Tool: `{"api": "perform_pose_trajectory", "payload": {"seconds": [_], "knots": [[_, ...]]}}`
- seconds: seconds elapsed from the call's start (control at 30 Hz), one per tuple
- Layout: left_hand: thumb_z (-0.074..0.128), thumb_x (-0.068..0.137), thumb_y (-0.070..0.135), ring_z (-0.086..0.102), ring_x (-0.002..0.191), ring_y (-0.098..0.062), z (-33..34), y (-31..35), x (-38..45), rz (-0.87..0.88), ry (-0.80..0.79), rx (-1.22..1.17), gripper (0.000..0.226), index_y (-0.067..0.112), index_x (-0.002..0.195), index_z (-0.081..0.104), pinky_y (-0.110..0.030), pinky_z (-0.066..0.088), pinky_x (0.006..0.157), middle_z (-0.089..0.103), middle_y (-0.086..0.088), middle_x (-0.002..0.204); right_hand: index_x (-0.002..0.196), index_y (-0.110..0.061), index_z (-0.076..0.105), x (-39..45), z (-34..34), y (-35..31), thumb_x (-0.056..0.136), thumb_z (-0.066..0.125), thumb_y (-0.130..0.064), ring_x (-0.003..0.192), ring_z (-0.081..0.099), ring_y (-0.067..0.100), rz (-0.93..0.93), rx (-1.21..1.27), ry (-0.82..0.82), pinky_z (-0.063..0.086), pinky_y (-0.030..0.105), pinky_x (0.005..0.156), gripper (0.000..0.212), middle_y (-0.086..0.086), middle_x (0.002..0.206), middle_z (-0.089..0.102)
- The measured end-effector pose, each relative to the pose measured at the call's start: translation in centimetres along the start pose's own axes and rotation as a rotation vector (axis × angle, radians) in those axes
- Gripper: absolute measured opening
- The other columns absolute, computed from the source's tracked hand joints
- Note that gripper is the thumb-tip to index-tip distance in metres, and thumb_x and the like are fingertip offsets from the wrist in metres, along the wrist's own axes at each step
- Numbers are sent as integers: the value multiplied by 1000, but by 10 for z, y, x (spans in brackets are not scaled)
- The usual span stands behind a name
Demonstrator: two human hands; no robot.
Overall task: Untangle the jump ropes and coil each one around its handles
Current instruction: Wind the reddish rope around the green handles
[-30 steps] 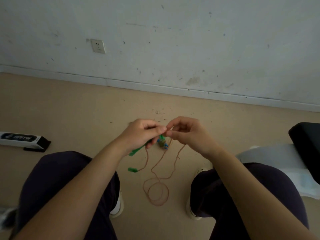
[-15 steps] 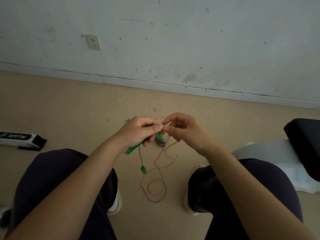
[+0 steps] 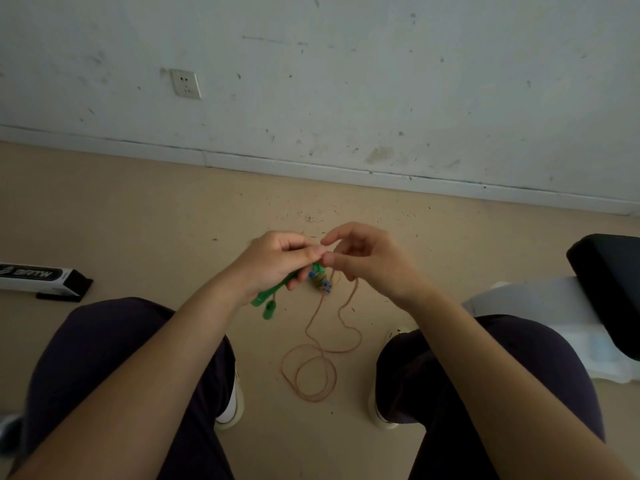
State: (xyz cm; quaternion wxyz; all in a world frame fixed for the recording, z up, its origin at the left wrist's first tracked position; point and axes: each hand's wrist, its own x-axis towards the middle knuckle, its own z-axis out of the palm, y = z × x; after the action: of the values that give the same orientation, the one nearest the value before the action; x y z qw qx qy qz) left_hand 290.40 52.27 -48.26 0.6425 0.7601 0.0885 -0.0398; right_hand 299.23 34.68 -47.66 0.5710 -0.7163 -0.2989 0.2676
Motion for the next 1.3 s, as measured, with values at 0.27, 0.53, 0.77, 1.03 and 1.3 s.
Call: {"api": "perform_pose_trajectory", "payload": {"seconds": [0.27,0.53,0.77,1.03,1.3], "knots": [[60,96,26,47,52,-16,-18,3,0,4,74,-31,23,19,81,76,-24,44,56,57,0,59,92,-15,63,4,-28,2,93,61,-9,66,56,13,-21,23,327,48,30,67,6,-1,73,61],[60,97,20,52,51,-16,-10,7,-3,-10,-15,4,22,4,89,74,-28,50,59,59,-6,61,92,-4,68,3,-1,1,88,67,-2,58,54,-2,-3,-38,84,41,10,56,4,-10,65,63],[59,97,21,53,51,-16,-13,5,-3,-17,-16,-62,21,7,87,72,-26,49,55,59,-6,61,96,-11,66,2,-11,4,88,71,-13,87,66,21,-2,9,69,54,38,86,10,6,91,69],[76,74,36,57,61,-18,-12,5,-5,-106,-125,-31,37,14,103,71,-27,51,60,65,-3,72,91,-13,64,2,-5,3,91,67,-12,57,49,13,41,-69,-5,43,28,56,3,-3,63,58],[82,73,29,68,68,-20,-21,3,-7,-172,-104,96,34,17,103,71,-29,55,63,74,0,79,94,-13,66,-2,-17,-1,89,70,-21,55,41,18,88,-50,-43,33,29,51,10,-2,61,57]]}}
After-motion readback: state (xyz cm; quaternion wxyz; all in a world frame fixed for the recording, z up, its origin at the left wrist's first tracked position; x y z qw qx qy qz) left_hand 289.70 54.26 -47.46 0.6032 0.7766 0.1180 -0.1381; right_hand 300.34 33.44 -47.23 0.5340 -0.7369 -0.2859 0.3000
